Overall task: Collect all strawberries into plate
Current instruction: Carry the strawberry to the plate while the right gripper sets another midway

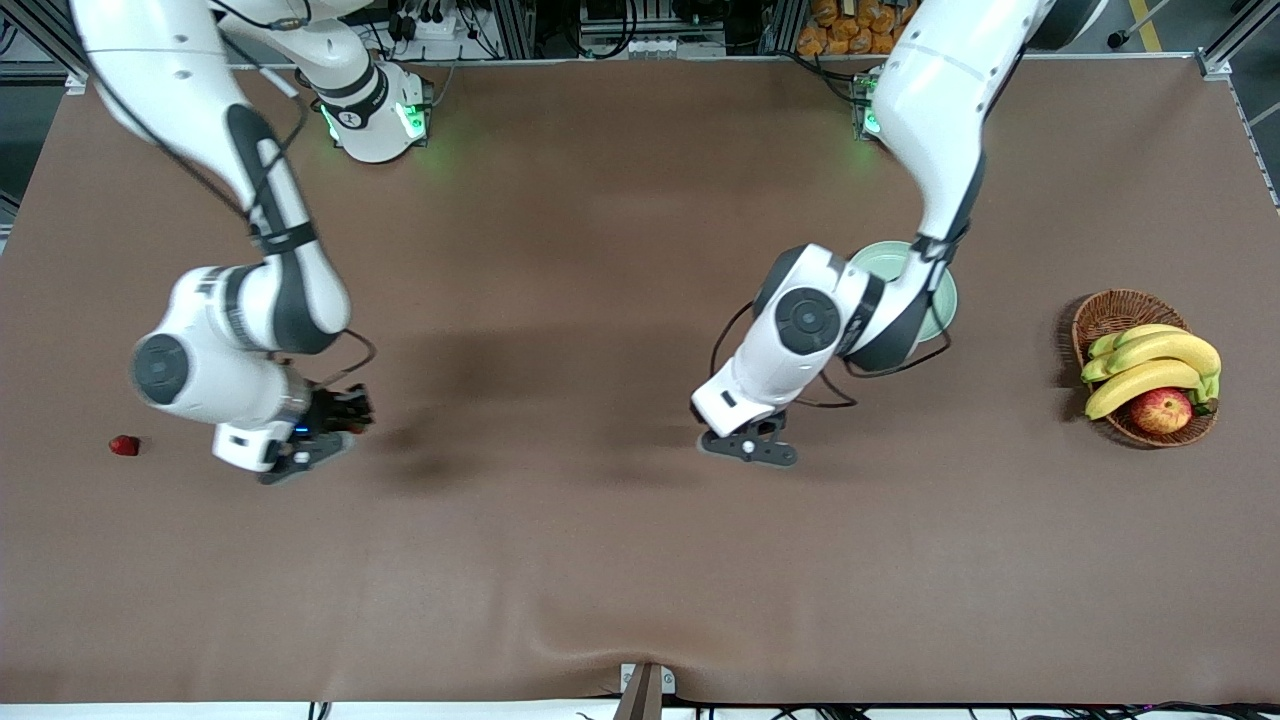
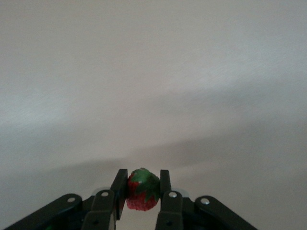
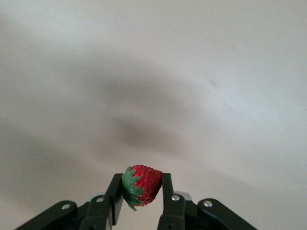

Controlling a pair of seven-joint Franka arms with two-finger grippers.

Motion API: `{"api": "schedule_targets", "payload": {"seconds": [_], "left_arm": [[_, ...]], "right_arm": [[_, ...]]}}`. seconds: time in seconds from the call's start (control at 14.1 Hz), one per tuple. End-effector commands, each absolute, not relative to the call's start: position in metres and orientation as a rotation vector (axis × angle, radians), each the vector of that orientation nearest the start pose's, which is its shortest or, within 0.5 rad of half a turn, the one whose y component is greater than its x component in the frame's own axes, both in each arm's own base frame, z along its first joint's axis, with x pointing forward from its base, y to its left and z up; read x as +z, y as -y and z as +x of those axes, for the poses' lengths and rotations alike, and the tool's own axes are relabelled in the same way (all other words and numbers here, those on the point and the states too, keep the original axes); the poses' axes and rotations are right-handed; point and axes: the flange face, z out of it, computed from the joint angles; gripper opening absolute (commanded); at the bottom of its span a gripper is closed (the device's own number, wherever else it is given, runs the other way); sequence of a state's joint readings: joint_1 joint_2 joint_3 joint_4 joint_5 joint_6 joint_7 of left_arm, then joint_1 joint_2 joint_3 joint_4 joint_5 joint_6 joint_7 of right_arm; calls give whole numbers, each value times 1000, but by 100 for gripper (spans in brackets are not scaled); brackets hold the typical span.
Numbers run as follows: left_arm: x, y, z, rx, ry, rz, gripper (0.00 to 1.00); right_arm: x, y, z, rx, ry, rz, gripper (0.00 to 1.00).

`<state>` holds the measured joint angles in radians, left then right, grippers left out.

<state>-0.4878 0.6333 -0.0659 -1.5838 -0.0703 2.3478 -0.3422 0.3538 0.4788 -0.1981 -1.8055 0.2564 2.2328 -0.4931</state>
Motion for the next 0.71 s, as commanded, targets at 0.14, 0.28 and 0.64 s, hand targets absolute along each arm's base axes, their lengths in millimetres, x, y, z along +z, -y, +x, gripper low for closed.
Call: {"api": "schedule_targets", "payload": {"seconds": [0.14,0.28,0.64], "left_arm": [[295,314,567,-41,-202,-3237,0],[299,296,556,-20,-174,-3229,0],[303,257,518,40,-129,-3204,0]], "right_arm": [[288,-219,630,-56,836,-2886,0],[289,-269,622,-68,781,-2855,0],[278,-354,596,-110,655,-2830,0]]}}
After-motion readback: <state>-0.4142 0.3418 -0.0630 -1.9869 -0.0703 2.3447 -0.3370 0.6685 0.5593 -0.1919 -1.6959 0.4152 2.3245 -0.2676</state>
